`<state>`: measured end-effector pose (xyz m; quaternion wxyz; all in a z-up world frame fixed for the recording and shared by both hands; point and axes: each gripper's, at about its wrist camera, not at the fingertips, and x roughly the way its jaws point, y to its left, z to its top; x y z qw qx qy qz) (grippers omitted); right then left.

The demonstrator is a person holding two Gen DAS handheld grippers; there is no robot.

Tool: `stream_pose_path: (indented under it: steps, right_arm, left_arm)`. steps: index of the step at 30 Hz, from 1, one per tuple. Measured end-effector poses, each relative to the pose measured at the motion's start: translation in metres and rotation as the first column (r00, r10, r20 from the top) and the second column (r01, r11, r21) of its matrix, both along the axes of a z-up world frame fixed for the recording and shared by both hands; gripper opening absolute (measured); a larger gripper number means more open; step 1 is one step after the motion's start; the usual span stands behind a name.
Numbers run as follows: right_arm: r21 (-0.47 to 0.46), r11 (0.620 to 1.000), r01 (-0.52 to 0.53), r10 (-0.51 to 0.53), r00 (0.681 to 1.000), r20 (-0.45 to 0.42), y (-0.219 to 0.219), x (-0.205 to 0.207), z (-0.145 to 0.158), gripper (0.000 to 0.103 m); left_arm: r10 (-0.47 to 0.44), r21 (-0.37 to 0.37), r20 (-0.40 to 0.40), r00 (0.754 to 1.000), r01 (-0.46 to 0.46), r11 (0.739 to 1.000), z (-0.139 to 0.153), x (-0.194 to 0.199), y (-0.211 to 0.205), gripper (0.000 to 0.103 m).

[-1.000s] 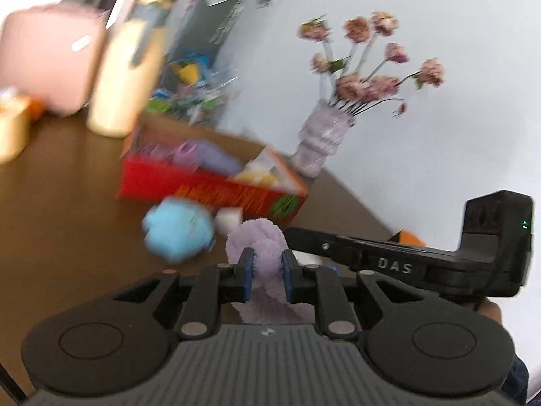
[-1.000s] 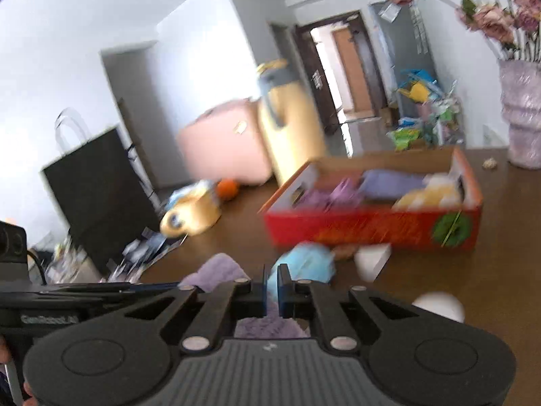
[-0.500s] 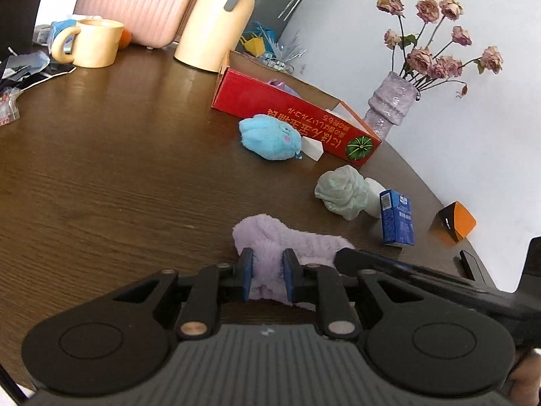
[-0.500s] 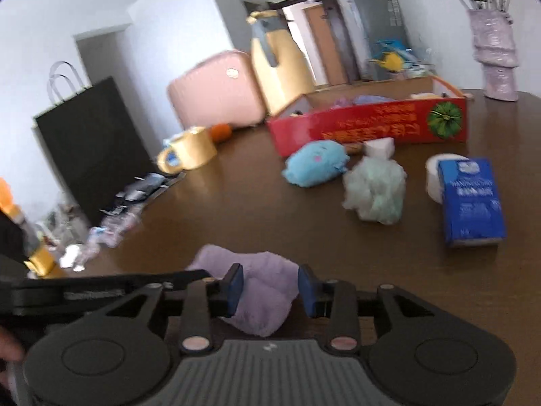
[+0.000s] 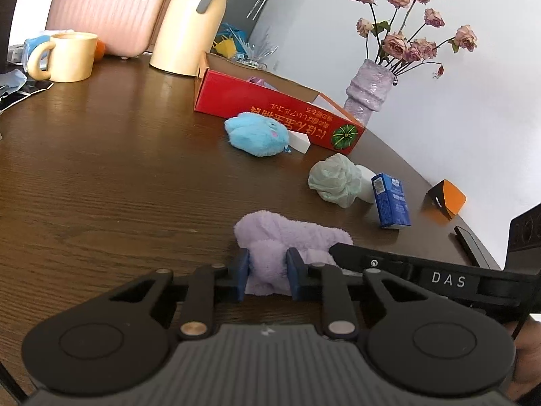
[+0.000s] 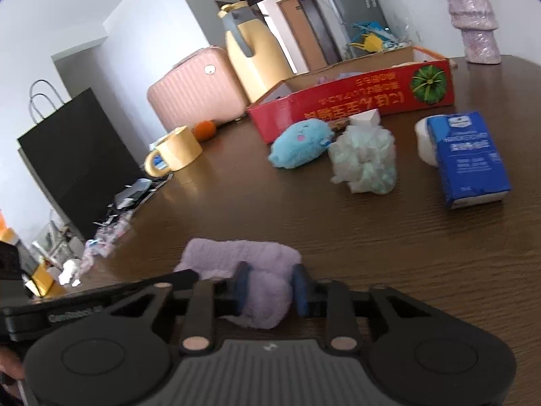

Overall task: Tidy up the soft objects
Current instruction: 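Carry the lavender towel into the box and open both tools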

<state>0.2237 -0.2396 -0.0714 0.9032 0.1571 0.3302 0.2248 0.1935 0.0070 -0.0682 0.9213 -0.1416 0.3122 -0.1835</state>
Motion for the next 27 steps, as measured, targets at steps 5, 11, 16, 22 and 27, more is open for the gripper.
stream_pose_path:
  steps: [5,11,16,22,27]
  right_arm:
    - [-0.015,1.0,0.0,0.0,1.0,0.01,0.003,0.002,0.007,0.018]
    - [-0.019,1.0,0.008,-0.004,0.983,0.185,-0.003,0.036,0.065,0.018]
    - [-0.044,0.999,0.017,-0.006,0.972,0.234,-0.007,0.139,0.129,0.018]
    - [-0.153,0.988,-0.023,0.038,0.995,0.097,0.01,0.282,0.126,0.018]
    - [-0.194,0.979,-0.069,0.054,0.995,-0.08,0.027,0.343,0.074,0.021]
  left_arm:
    - [-0.015,-0.033,-0.003,1.0,0.015,0.999,0.005,0.002,0.001,0.018]
    - [-0.088,-0.036,0.192,0.977,0.096,0.995,0.065,0.029,-0.011,0.017]
    - [-0.071,-0.019,0.222,0.972,0.077,0.997,0.127,0.126,-0.019,0.017]
    - [0.004,0.043,0.116,0.993,-0.009,0.999,0.117,0.256,-0.03,0.017]
    - [0.005,0.112,0.009,1.0,-0.006,0.994,0.069,0.305,-0.035,0.023]
